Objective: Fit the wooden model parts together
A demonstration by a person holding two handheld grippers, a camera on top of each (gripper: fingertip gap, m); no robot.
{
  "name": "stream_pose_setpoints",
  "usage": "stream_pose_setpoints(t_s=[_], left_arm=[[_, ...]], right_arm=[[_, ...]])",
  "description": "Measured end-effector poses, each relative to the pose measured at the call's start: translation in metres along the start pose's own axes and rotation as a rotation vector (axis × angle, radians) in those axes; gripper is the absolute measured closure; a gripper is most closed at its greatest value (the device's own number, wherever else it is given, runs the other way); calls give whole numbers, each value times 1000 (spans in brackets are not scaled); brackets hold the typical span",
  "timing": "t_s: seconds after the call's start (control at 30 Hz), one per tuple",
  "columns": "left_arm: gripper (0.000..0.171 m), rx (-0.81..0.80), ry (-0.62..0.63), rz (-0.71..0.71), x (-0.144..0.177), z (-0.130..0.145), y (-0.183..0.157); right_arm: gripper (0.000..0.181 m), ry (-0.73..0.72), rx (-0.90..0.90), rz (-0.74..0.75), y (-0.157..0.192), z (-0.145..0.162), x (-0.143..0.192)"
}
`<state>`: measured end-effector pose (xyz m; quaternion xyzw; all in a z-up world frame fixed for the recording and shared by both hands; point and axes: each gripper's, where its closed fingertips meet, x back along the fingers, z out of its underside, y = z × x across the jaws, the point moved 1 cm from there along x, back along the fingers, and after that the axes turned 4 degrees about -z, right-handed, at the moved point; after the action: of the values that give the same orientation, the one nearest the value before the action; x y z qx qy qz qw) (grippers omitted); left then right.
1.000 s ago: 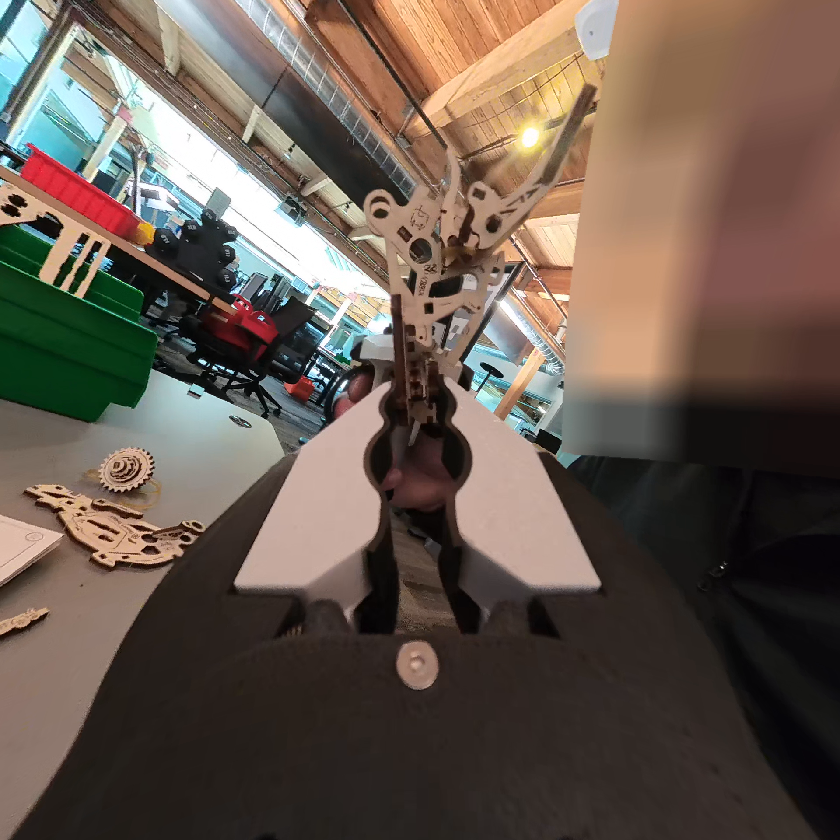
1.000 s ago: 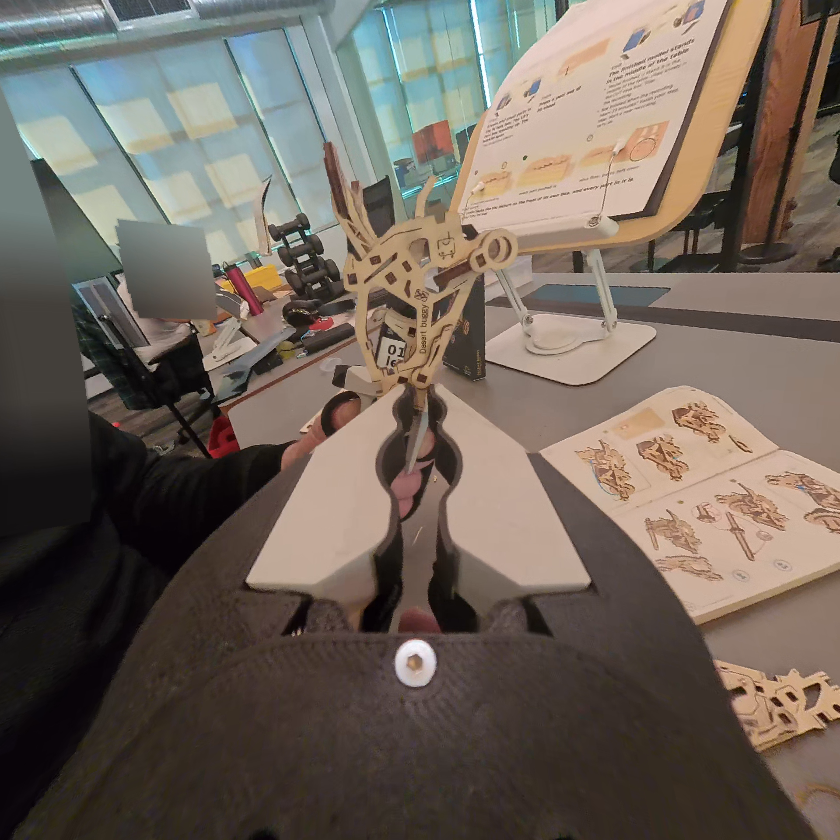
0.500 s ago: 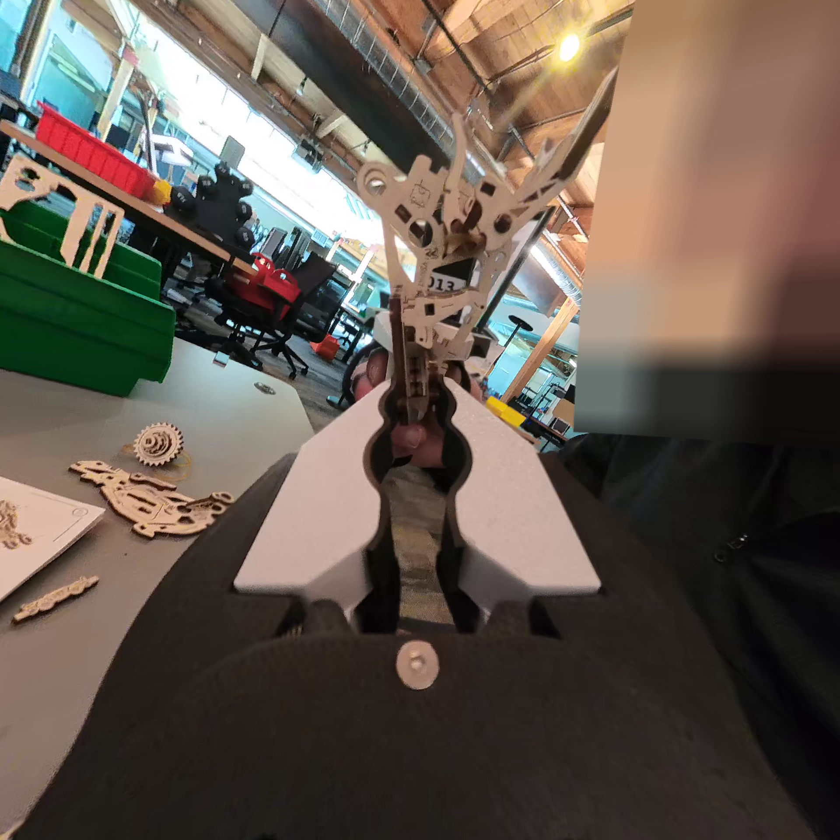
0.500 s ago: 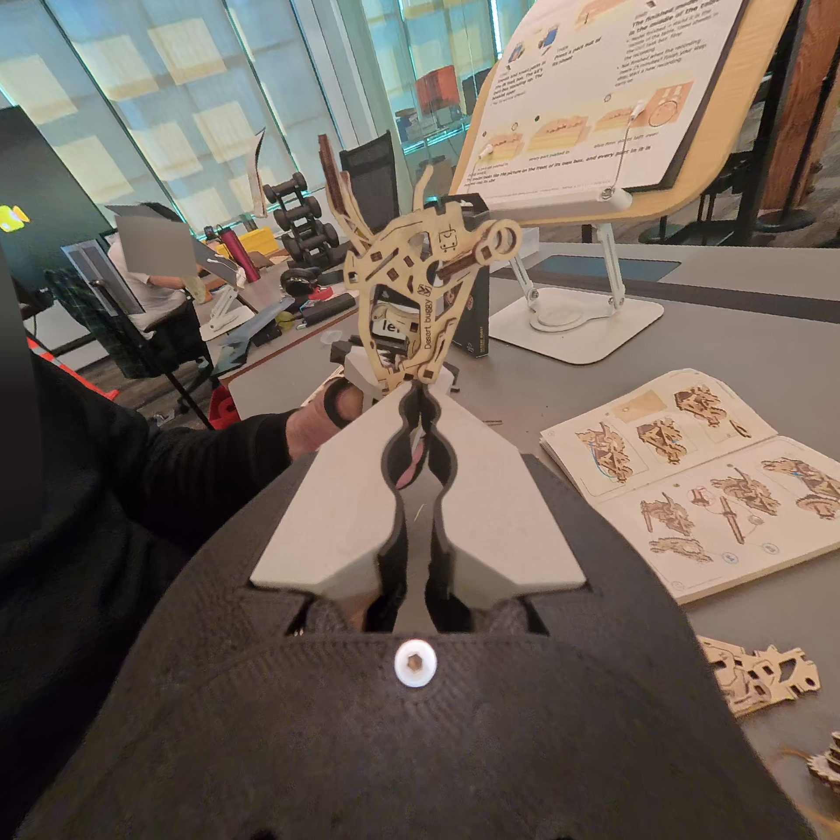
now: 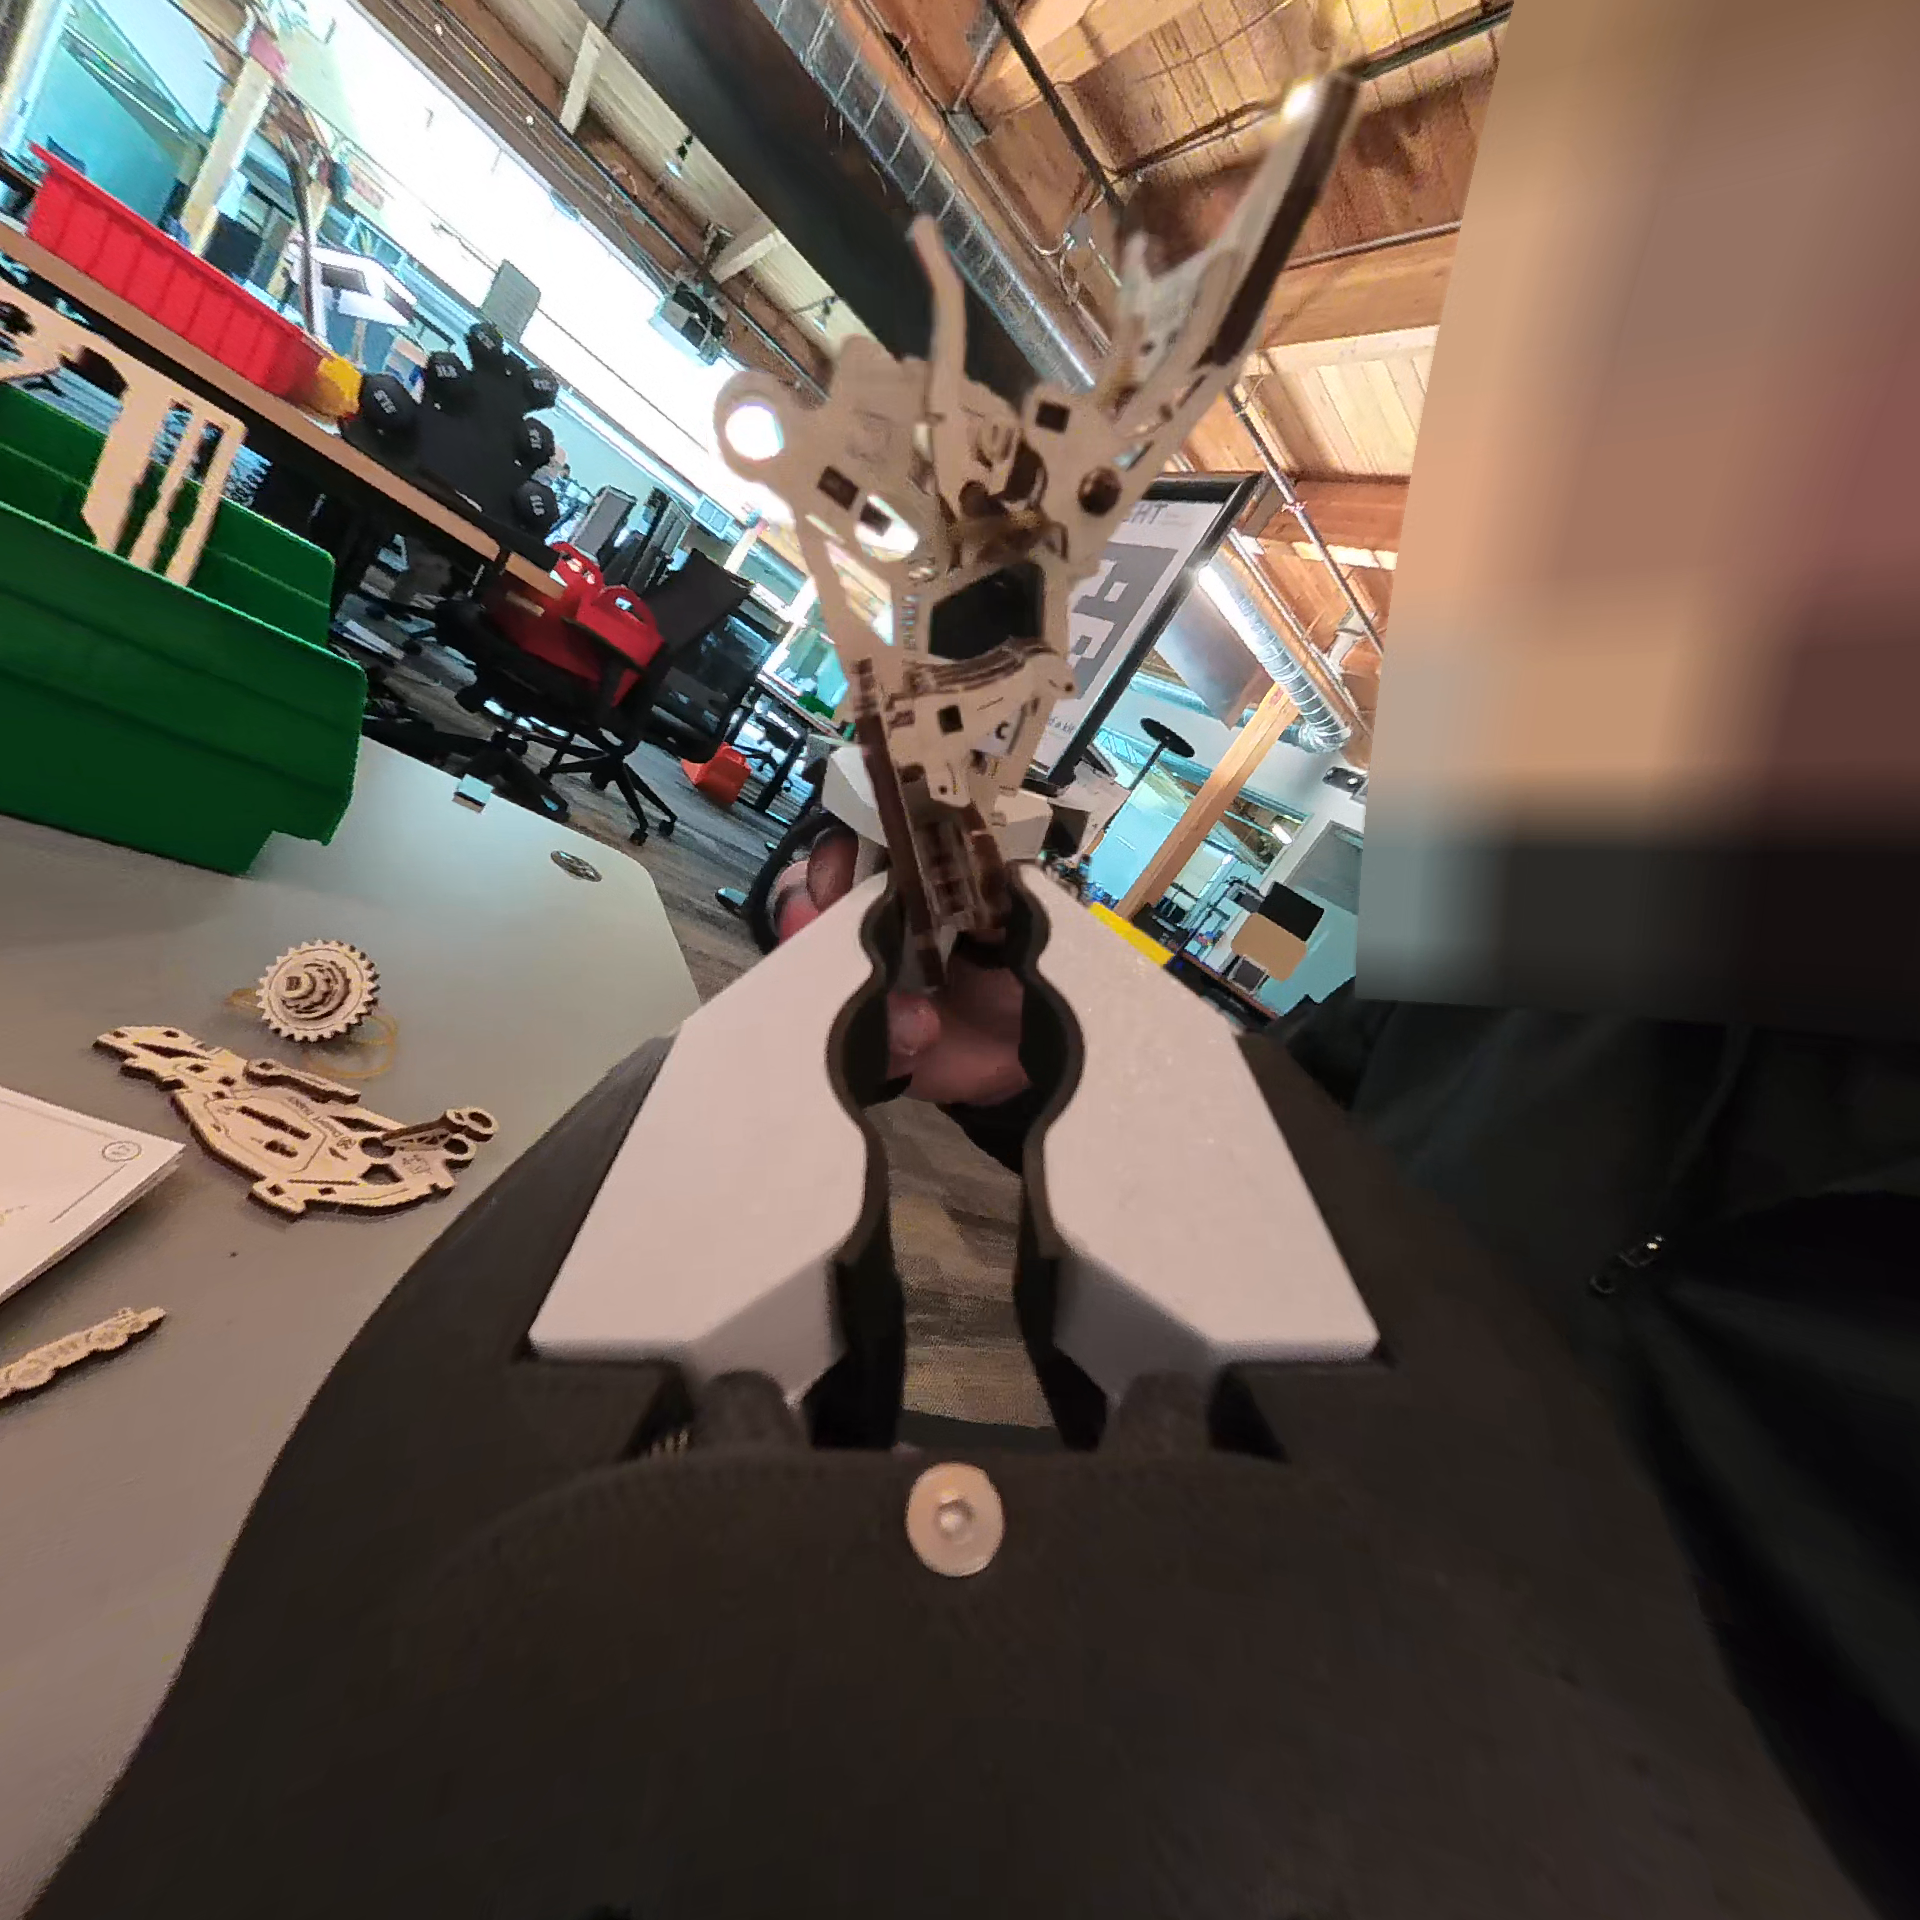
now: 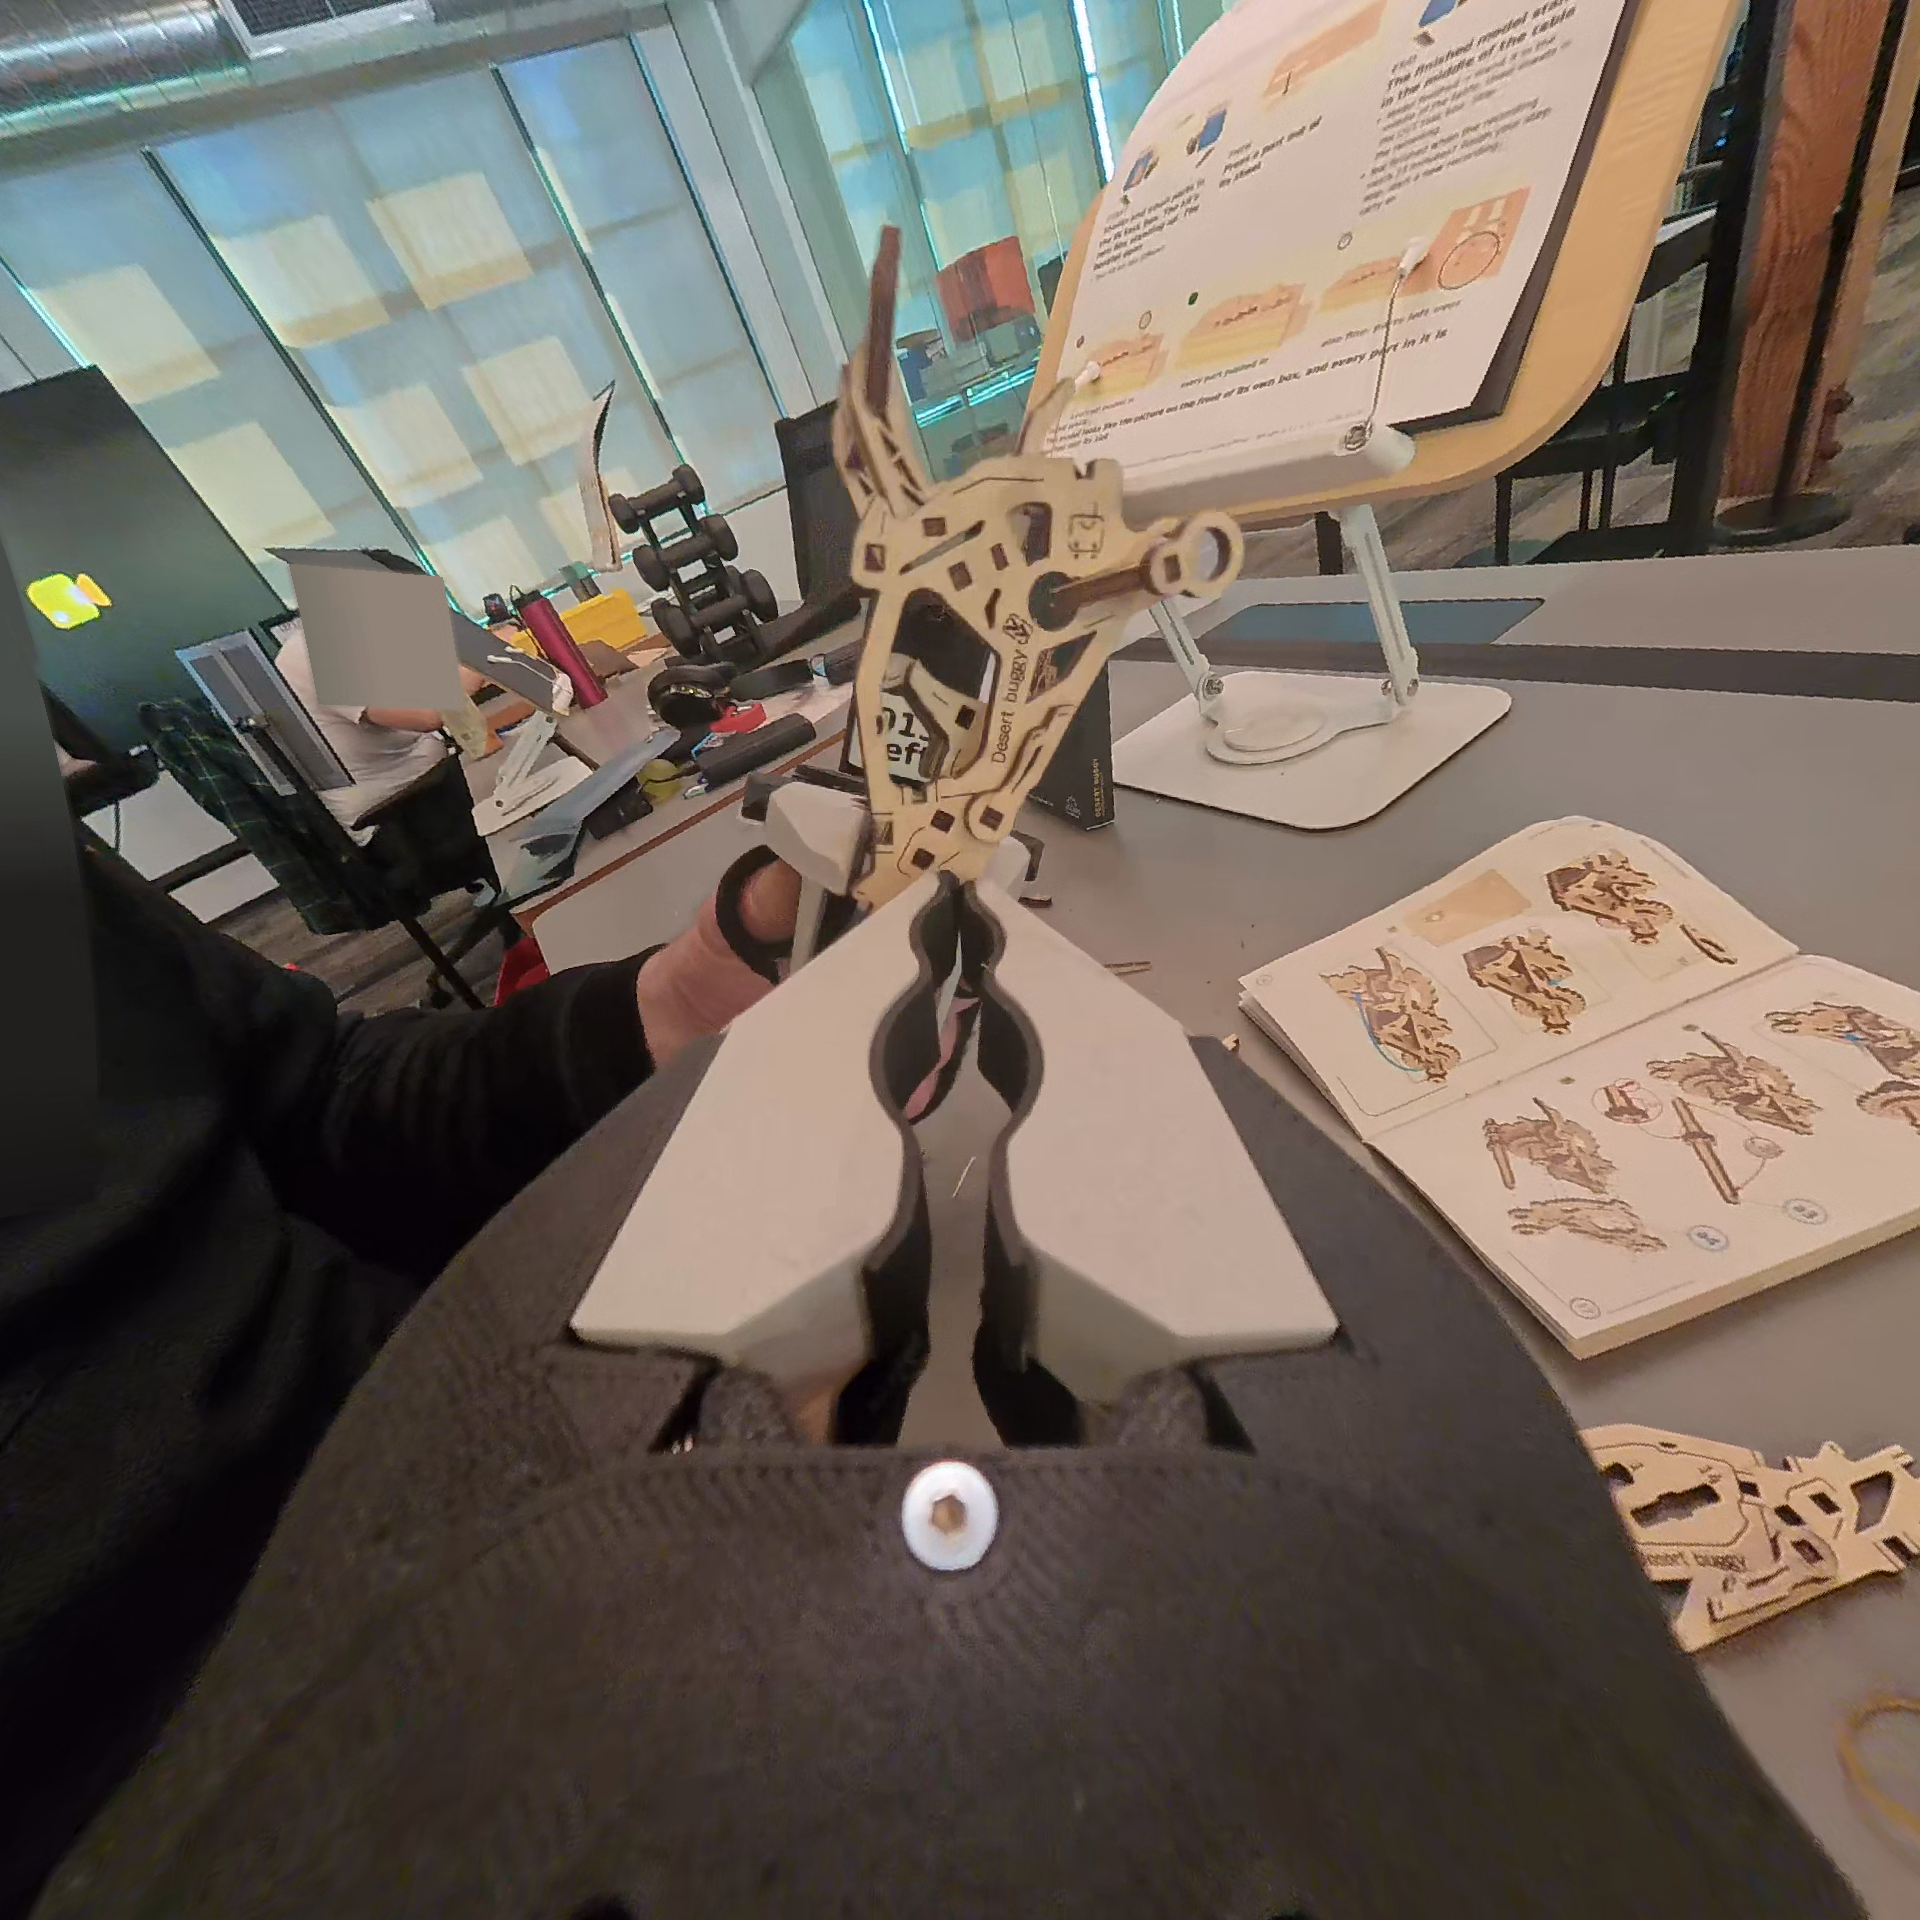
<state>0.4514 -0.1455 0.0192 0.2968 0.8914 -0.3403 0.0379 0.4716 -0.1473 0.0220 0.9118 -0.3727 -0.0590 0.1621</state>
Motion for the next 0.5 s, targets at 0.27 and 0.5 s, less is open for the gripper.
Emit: stream_pose_setpoints(t_s=[0.27,0.5], left_arm=[[157,-48,8,-24,5,2,3],[157,-71,44,7,-2,10,-1]], right_arm=[[160,-13,-74,-47,0,4,3],[156,-6,-85,-105,12,9,-7]])
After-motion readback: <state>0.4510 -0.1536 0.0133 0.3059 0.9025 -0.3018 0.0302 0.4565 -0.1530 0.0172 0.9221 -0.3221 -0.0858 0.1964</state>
